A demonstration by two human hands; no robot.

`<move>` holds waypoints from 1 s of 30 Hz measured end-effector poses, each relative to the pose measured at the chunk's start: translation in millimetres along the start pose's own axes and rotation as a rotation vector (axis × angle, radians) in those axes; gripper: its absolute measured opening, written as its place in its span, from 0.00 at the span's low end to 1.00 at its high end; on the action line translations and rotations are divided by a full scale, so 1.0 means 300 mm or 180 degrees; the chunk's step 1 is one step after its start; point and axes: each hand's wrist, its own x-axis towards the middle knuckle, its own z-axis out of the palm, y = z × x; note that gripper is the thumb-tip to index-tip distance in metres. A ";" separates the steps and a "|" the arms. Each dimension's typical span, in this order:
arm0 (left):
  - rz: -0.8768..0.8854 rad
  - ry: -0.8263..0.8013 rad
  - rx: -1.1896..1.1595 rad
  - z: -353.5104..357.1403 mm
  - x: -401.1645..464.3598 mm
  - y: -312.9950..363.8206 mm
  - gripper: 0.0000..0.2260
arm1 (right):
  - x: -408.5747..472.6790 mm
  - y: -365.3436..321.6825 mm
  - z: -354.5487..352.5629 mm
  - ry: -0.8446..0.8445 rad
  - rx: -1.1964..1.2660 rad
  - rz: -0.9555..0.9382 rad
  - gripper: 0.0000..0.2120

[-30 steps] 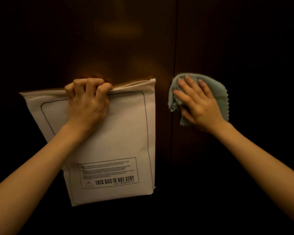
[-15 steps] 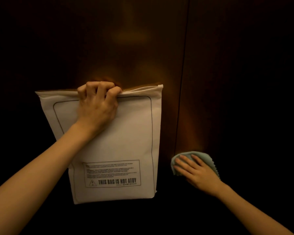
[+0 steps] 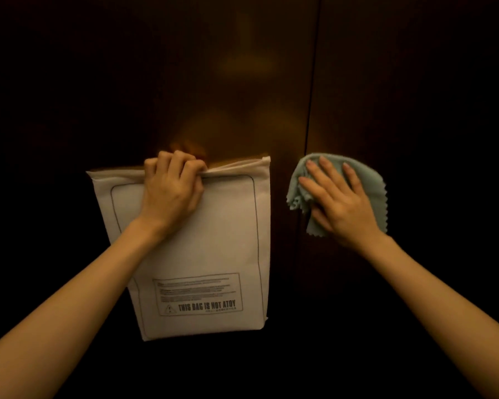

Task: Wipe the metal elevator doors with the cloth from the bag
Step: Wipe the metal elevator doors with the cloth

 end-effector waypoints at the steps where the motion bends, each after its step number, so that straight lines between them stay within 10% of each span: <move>1: 0.0002 -0.0069 0.0040 -0.011 -0.024 0.001 0.06 | 0.026 0.008 0.000 0.0096 0.0121 0.0066 0.25; 22: -0.0656 -0.2110 -0.0125 -0.039 -0.573 0.259 0.13 | -0.635 -0.223 0.249 -0.1337 0.0298 -0.1342 0.28; 30: -0.0780 -0.2088 -0.0531 0.020 -0.625 0.289 0.14 | -0.634 -0.222 0.221 -0.1567 0.0161 -0.1243 0.28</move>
